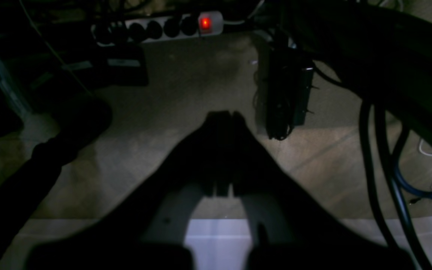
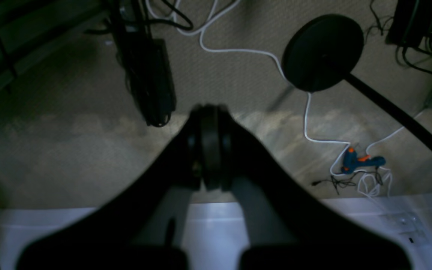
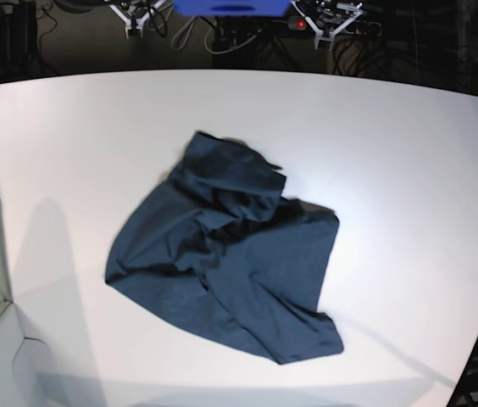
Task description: Layout the t-shirt on the table in an organized manner, then fold the t-shirt properly
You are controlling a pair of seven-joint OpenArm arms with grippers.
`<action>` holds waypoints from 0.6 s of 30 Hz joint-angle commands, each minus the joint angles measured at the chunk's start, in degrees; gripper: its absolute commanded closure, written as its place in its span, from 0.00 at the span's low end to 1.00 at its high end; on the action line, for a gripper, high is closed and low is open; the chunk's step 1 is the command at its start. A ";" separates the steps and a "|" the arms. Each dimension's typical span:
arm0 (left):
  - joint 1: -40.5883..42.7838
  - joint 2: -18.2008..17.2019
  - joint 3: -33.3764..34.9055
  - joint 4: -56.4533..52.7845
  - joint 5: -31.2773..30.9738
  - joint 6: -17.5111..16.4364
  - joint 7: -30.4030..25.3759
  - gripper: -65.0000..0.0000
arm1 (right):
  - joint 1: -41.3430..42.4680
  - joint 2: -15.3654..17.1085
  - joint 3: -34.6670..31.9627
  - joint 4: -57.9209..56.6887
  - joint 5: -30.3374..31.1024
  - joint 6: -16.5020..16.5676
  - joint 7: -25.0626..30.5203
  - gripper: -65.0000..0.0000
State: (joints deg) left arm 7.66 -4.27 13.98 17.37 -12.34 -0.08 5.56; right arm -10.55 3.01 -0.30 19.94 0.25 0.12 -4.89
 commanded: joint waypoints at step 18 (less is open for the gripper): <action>1.00 -0.25 -0.04 0.52 -0.28 0.21 -0.24 1.00 | -1.19 0.29 -0.01 0.23 -0.21 0.54 0.27 1.00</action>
State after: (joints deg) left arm 8.58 -4.29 13.98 17.67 -12.51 -0.10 5.58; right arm -11.33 3.01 -0.30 20.10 0.25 0.16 -4.73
